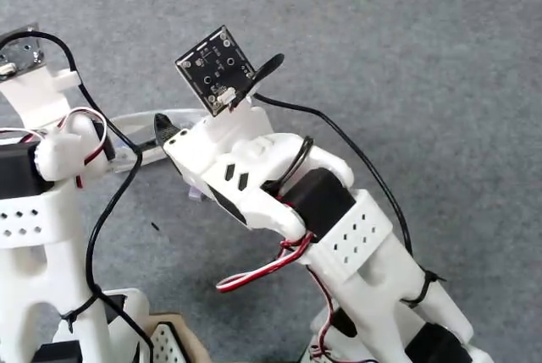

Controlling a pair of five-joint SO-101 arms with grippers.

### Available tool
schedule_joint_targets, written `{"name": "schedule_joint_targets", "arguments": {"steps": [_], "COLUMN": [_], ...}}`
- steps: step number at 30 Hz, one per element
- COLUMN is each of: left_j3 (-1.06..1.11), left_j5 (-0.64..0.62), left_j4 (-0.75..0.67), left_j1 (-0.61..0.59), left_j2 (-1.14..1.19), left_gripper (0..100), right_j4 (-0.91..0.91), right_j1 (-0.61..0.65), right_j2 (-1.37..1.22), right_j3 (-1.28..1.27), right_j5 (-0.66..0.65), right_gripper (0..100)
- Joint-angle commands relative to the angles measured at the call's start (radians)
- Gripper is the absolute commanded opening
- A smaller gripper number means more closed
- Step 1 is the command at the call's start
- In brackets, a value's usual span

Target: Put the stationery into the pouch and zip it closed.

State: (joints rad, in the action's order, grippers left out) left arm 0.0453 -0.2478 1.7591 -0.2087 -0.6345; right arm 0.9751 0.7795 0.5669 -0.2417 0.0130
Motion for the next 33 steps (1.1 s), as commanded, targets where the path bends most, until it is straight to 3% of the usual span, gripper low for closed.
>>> {"name": "schedule_joint_targets", "arguments": {"steps": [1, 7, 15, 22, 33], "left_j3": [-0.016, -0.016, -0.016, -0.016, -0.059], "left_j5": [-0.002, -0.006, -0.009, -0.092, -0.153], "left_j4": [-0.003, -0.003, -0.003, -0.032, -0.015], "left_j1": [-0.007, -0.012, -0.027, -0.177, -0.39], "left_j2": [-0.012, -0.011, -0.011, -0.011, -0.018], "left_gripper": [3, 3, 3, 3, 3], "right_j4": [0.009, 0.012, 0.011, 0.005, -0.212], "right_j1": [-0.018, -0.035, -0.218, -0.381, -0.356], "right_j2": [0.03, 0.031, 0.031, 0.024, 0.015], "right_j3": [0.05, 0.045, 0.044, 0.004, -0.325], "right_j5": [-0.012, -0.012, -0.005, -0.005, 0.003], "right_gripper": [26.6, 26.3, 26.3, 26.3, 26.3]}}
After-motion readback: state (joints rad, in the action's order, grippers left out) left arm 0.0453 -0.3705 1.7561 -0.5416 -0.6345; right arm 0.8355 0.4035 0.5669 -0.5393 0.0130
